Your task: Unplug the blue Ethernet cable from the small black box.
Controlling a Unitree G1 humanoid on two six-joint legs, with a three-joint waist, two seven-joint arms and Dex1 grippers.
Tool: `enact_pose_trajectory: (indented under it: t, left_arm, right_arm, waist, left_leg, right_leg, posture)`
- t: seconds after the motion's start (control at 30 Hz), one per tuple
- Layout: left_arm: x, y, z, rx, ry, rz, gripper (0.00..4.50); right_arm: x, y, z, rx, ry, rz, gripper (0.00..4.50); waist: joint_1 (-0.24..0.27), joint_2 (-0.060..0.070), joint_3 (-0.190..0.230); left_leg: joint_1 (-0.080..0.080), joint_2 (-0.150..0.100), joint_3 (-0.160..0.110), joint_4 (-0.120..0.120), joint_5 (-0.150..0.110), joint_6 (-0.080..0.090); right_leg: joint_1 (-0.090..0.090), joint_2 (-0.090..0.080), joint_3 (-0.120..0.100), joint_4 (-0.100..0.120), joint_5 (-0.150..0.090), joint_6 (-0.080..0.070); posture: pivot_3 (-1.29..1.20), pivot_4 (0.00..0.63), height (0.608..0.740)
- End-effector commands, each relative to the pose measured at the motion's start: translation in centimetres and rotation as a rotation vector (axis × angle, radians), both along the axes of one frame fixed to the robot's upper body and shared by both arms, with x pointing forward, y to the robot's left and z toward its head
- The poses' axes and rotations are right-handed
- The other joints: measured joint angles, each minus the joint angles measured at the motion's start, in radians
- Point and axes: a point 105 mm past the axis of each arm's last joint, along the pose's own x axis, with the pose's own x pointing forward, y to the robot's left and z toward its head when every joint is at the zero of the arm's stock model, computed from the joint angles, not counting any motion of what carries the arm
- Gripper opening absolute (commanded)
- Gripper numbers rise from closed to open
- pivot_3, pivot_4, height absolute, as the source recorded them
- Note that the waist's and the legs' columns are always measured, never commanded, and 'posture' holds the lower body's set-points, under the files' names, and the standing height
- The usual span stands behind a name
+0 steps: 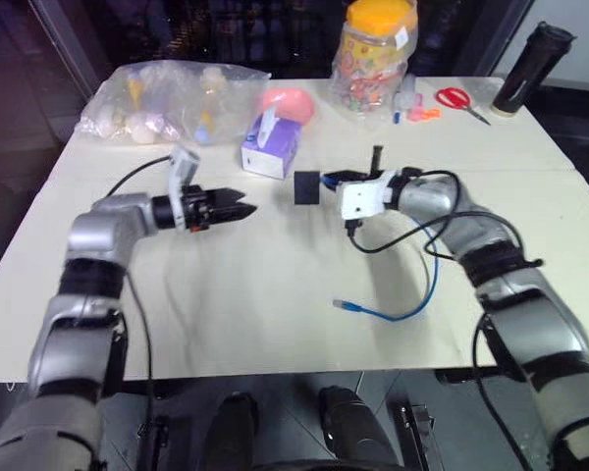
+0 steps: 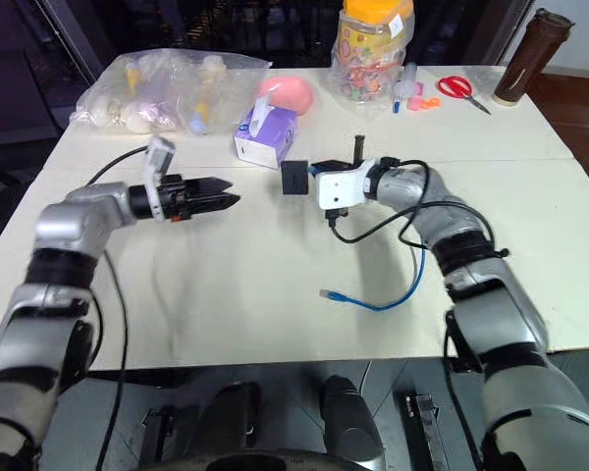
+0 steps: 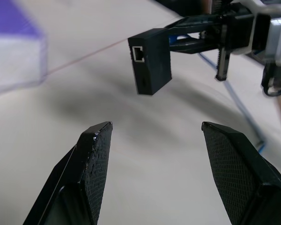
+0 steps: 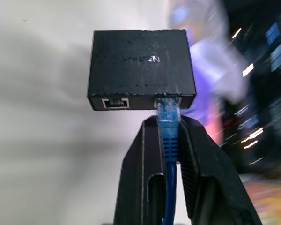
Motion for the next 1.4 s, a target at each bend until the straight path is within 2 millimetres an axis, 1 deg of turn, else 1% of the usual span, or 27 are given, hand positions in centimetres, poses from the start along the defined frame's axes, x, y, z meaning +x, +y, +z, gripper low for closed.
enact_pose_trajectory:
  t: [0.03,0.17,0.27,0.4,0.47,0.63,0.73,0.87,1.03,1.1,1.13,1.17,1.23,1.3,1.33,1.37,1.4]
  left_arm:
    - [0.4,-1.5,2.1,-0.086,-0.005,-0.091,3.17]
    - [1.5,-3.3,3.4,-0.125,-0.024,-0.116,3.17]
    - [1.8,-4.3,3.4,-0.096,-0.048,-0.138,3.17]
    - [1.7,-6.6,3.5,-0.107,-0.052,-0.196,3.17]
    - [1.6,-7.2,3.7,-0.118,-0.051,-0.212,3.17]
    - [1.6,-8.6,3.3,-0.095,-0.069,-0.228,3.17]
    - [1.5,-9.0,3.9,-0.137,-0.067,-0.239,2.32]
    - [1.3,-8.7,4.1,-0.160,-0.054,-0.257,0.56]
    - [1.3,-8.3,3.7,-0.146,-0.055,-0.255,0.52]
    - [1.4,-8.1,3.5,-0.132,-0.057,-0.243,0.52]
    - [1.4,-8.0,3.4,-0.130,-0.057,-0.240,0.52]
    - [1.5,-8.0,3.4,-0.131,-0.056,-0.233,0.52]
    - [1.6,-7.7,3.4,-0.143,-0.045,-0.223,0.52]
    - [1.6,-7.5,3.2,-0.148,-0.035,-0.218,0.52]
    - [1.6,-7.4,3.1,-0.150,-0.029,-0.216,0.52]
    - [1.5,-7.3,3.1,-0.157,-0.021,-0.217,0.52]
    - [1.4,-7.2,3.1,-0.169,-0.013,-0.223,0.52]
  right_arm:
    - [-1.6,0.0,2.9,0.046,-0.141,0.024,0.05]
    - [-2.5,-0.4,3.5,0.066,-0.167,0.002,0.05]
    - [-2.9,-0.8,3.3,0.051,-0.154,-0.016,0.05]
    - [-3.7,-0.5,3.8,0.085,-0.158,-0.021,0.05]
    - [-3.9,-0.4,3.8,0.085,-0.155,-0.024,0.05]
    - [-4.4,0.0,3.9,0.096,-0.147,-0.027,0.05]
    - [-4.8,0.2,3.8,0.099,-0.141,-0.026,0.00]
    - [-5.0,0.1,3.5,0.098,-0.129,-0.037,0.00]
    - [-5.1,0.2,3.3,0.102,-0.116,-0.042,0.00]
    - [-5.2,-0.1,2.9,0.103,-0.090,-0.048,0.98]
    - [-5.2,-0.3,2.8,0.100,-0.080,-0.055,1.35]
    - [-5.2,-0.6,2.6,0.096,-0.074,-0.071,1.93]
    - [-5.2,-2.1,2.0,0.115,-0.046,-0.133,2.91]
    - [-5.4,-3.9,1.4,0.207,0.019,-0.216,3.88]
    - [-5.7,-4.6,1.3,0.283,0.063,-0.252,4.35]
    - [-6.2,-5.1,1.5,0.428,0.128,-0.278,4.44]
    - [-7.1,-5.2,1.6,0.649,0.252,-0.274,4.44]
  waist:
    - [-0.002,0.000,0.000]
    - [-0.016,0.000,0.000]
    - [-0.022,0.000,0.000]
    - [-0.021,0.000,0.000]
    - [-0.021,0.000,0.000]
    - [-0.021,0.000,0.000]
    - [-0.021,0.000,0.000]
    - [-0.021,0.000,0.000]
    - [-0.021,0.000,0.000]
    - [-0.021,0.000,0.000]
    - [-0.021,0.000,0.000]
    - [-0.021,0.000,0.000]
    - [-0.018,0.000,0.000]
    - [-0.011,0.000,0.000]
    - [-0.006,0.000,0.000]
    - [-0.004,0.000,0.000]
    - [-0.001,-0.001,0.000]
  left_leg:
    - [0.000,0.000,0.000,0.000,0.000,0.001]
    - [-0.001,0.000,0.000,0.001,-0.001,0.001]
    - [0.000,0.000,0.000,0.002,-0.001,0.001]
    - [0.001,0.000,0.000,0.003,-0.001,0.001]
    - [0.000,0.000,0.000,0.003,-0.001,0.001]
    - [0.000,0.000,0.000,0.002,-0.001,0.001]
    - [0.000,0.000,0.000,0.002,-0.001,0.001]
    - [0.000,0.000,0.000,0.003,-0.001,0.001]
    - [0.000,0.000,0.000,0.003,-0.001,0.001]
    - [0.000,0.000,0.000,0.002,-0.001,0.001]
    - [0.000,0.000,0.000,0.002,-0.001,0.001]
    - [0.000,0.000,0.000,0.002,-0.001,0.001]
    - [0.000,0.000,0.000,0.002,-0.001,0.001]
    - [0.000,0.000,0.000,0.003,-0.001,0.001]
    - [0.000,0.000,0.000,0.003,-0.001,0.001]
    - [0.000,0.000,0.000,0.002,-0.001,0.001]
    - [0.000,0.000,0.000,0.003,-0.001,0.001]
  right_leg:
    - [0.000,0.000,0.000,0.000,0.000,0.000]
    - [0.000,0.000,0.000,-0.001,0.000,0.000]
    - [0.001,0.000,0.000,-0.001,0.000,0.000]
    - [0.002,0.000,0.000,0.000,0.000,0.000]
    - [0.002,0.000,0.000,0.000,0.000,0.000]
    - [0.002,0.000,0.000,-0.001,0.000,0.001]
    - [0.002,0.000,0.000,0.000,0.000,0.001]
    - [0.002,0.000,0.000,0.000,0.000,0.001]
    - [0.002,0.000,0.000,0.000,0.000,0.001]
    - [0.002,0.000,0.000,0.000,0.000,0.001]
    - [0.002,0.000,0.000,0.000,0.000,0.001]
    - [0.002,0.000,0.000,0.000,0.000,0.001]
    - [0.002,0.000,0.000,0.000,0.000,0.001]
    - [0.002,0.000,0.000,0.000,0.000,0.001]
    - [0.002,0.000,0.000,0.000,0.000,0.001]
    - [0.002,0.000,0.000,0.000,0.000,0.001]
    - [0.002,0.000,0.000,0.000,0.000,0.001]
  posture:
    - [0.00,0.150,0.740]
    - [0.00,0.150,0.740]
    - [0.00,0.150,0.740]
    - [0.00,0.150,0.740]
    - [0.00,0.150,0.740]
    - [0.00,0.150,0.740]
    - [0.00,0.150,0.740]
    - [0.00,0.150,0.740]
    - [0.00,0.150,0.740]
    - [0.00,0.150,0.740]
    - [0.00,0.150,0.740]
    - [0.00,0.150,0.740]
    - [0.00,0.150,0.740]
    - [0.00,0.150,0.740]
    - [0.00,0.150,0.740]
    - [0.00,0.150,0.740]
    - [0.00,0.150,0.740]
